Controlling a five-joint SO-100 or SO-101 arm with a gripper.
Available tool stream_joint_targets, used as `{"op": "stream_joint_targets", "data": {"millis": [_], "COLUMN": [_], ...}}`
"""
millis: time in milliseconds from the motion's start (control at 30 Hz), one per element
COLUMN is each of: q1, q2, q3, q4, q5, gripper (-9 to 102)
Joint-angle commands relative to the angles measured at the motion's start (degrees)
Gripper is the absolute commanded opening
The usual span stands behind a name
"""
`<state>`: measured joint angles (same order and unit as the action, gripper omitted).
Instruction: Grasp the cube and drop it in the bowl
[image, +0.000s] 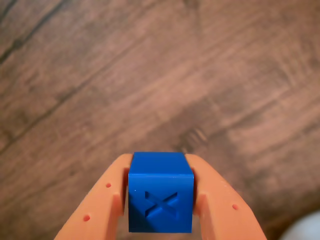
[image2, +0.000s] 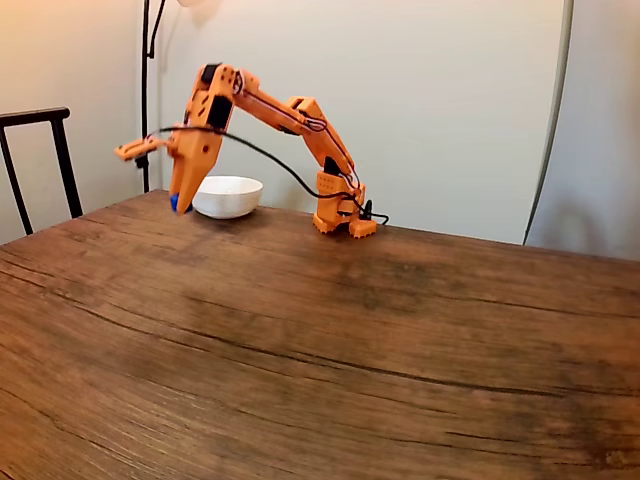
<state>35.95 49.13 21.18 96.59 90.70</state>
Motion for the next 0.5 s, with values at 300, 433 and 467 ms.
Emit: {"op": "stream_joint_targets", "data": {"millis": [300,433,467], "q1": [4.4,6.2,7.0], "q2": [2.2,8.2,10.1], "q3": [-14.1,-11.5,-10.1], "q4": [4.3,4.4,4.4], "q5": [8.3,10.1,10.5], "gripper": [3,3,3]}}
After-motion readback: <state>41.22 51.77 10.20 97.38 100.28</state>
